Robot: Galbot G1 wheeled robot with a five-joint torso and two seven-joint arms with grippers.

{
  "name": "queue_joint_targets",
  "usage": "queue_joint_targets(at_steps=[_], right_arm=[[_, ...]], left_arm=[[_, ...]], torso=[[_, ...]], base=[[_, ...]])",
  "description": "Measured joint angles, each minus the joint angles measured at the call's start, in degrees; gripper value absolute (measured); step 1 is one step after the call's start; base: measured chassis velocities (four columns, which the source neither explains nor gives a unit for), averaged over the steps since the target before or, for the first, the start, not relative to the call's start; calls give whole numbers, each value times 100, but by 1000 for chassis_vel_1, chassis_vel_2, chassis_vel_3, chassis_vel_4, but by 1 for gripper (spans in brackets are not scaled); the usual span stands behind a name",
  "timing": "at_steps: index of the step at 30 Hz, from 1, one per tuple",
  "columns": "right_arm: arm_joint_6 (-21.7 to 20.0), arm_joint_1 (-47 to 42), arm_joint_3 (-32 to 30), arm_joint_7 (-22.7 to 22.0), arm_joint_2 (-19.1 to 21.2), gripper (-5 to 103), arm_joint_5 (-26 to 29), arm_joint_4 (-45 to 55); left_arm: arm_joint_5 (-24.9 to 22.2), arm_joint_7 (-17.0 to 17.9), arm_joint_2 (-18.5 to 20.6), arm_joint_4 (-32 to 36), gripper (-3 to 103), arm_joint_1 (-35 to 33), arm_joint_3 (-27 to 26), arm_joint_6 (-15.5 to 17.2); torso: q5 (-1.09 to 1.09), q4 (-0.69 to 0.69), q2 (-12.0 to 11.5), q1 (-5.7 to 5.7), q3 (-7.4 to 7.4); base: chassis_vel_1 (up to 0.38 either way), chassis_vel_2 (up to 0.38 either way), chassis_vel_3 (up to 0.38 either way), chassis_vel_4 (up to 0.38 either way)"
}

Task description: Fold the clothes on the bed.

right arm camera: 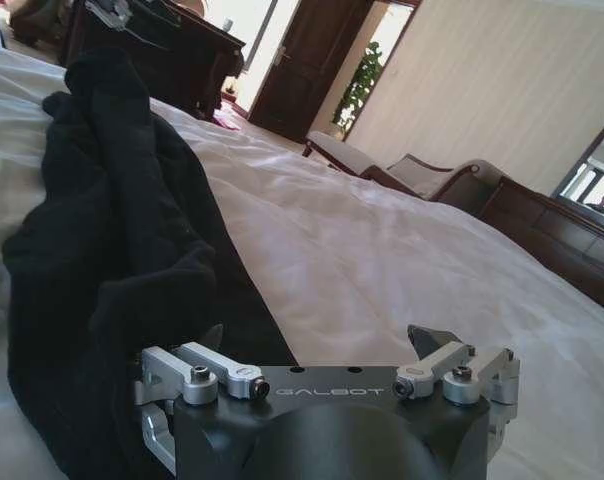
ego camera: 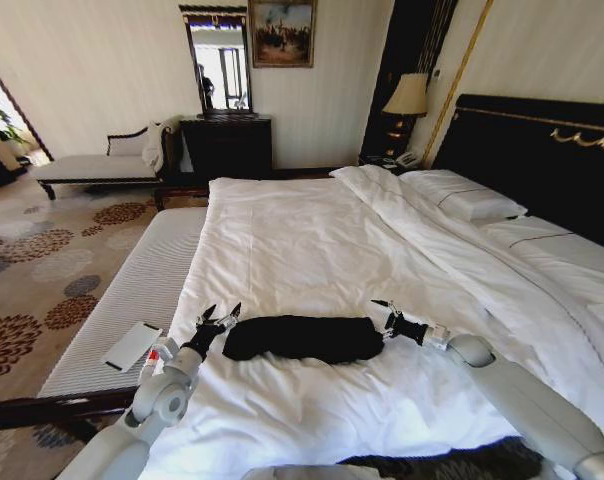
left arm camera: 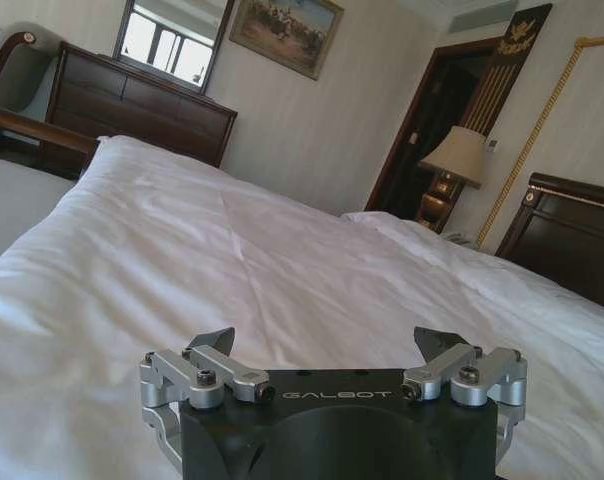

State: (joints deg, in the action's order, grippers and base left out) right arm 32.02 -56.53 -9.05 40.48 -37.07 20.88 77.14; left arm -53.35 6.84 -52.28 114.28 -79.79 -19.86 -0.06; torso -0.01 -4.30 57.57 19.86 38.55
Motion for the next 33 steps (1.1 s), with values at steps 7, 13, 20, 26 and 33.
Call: queue_joint_targets(at_steps=[7,13,20,26,33], right_arm=[[358,-728,-428,253,212,100,-89,554],[476,-1108,-628,374,278,100,-180,823],[331,-810,-766,201,335,100,233,890],[90,-149,-294,-79,190,100,-45,547],[44,510,354,-232,-60,100,-711,110]], left_arm=[[6,3,-22,14,100,-4,14,0],[6,14,-23,52,100,-24,10,9],[5,25,-51,93,100,-100,-70,16],[-35,25,-5,91,100,-104,-119,20],[-86,36,35,94,100,-77,-126,40]], torso=[[1,-2,0,0,0],[1,-2,0,0,0],[0,0,0,0,0],[0,-1,0,0,0],[2,-1,0,0,0]], base=[[0,0,0,0],[0,0,0,0],[0,0,0,0],[0,0,0,0],[0,0,0,0]])
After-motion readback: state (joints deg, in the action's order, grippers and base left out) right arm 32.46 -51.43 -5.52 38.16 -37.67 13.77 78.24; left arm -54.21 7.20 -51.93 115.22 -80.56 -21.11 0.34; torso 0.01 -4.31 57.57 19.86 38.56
